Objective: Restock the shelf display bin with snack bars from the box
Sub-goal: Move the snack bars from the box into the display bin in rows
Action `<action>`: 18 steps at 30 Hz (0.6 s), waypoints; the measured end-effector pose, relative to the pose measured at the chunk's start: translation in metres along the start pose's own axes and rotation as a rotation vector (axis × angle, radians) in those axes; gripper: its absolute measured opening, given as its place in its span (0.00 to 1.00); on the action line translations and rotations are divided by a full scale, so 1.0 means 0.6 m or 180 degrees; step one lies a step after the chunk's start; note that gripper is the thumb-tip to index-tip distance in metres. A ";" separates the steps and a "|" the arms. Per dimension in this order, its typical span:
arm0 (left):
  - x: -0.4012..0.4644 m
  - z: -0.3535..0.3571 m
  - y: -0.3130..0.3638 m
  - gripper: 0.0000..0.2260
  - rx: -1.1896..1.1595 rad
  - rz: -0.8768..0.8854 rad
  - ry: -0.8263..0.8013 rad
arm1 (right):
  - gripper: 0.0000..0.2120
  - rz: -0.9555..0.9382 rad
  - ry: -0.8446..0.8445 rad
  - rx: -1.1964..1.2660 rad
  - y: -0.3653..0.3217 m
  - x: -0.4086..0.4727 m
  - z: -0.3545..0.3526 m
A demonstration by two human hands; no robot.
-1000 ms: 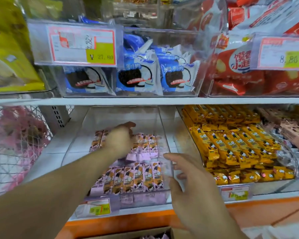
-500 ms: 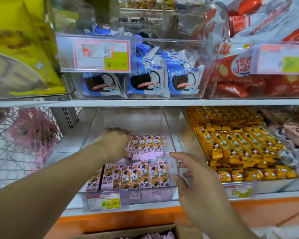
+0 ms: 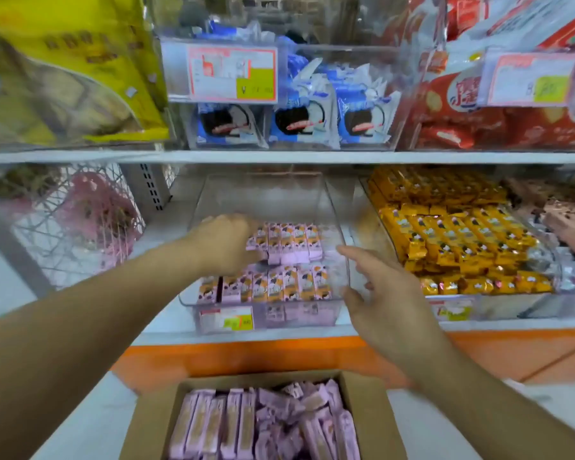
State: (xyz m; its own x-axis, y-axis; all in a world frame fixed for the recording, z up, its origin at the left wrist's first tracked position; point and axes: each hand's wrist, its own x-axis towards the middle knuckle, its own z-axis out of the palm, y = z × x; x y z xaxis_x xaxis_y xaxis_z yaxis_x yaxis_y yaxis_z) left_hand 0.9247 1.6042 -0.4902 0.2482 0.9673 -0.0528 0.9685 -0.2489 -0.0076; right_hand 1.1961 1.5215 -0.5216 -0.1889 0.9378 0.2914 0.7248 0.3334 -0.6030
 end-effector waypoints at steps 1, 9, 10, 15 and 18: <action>-0.028 -0.008 0.013 0.29 -0.0182 0.0098 0.0114 | 0.27 -0.0098 0.0055 -0.0151 -0.003 -0.006 -0.004; -0.286 0.072 0.068 0.05 -0.2081 0.0132 0.0721 | 0.14 -0.0377 -0.1255 -0.0087 -0.018 -0.123 0.040; -0.301 0.111 0.062 0.05 -0.2120 0.0010 0.0560 | 0.15 -0.0334 -0.1638 -0.0331 -0.010 -0.139 0.062; -0.353 0.320 0.025 0.16 -0.1187 -0.0652 -0.0082 | 0.32 -0.0025 -0.2585 -0.1216 0.048 -0.183 0.160; -0.355 0.391 0.026 0.21 -0.1881 -0.0601 -0.0345 | 0.38 0.0448 -0.2608 -0.1115 0.076 -0.192 0.212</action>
State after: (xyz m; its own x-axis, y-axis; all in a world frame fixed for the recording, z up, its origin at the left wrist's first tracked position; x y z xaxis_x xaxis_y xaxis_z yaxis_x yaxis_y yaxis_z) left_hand 0.8820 1.3827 -0.7131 0.0983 0.9737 -0.2055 0.8508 0.0248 0.5248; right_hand 1.1669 1.4408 -0.6772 -0.3991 0.7878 -0.4692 0.9118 0.2872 -0.2934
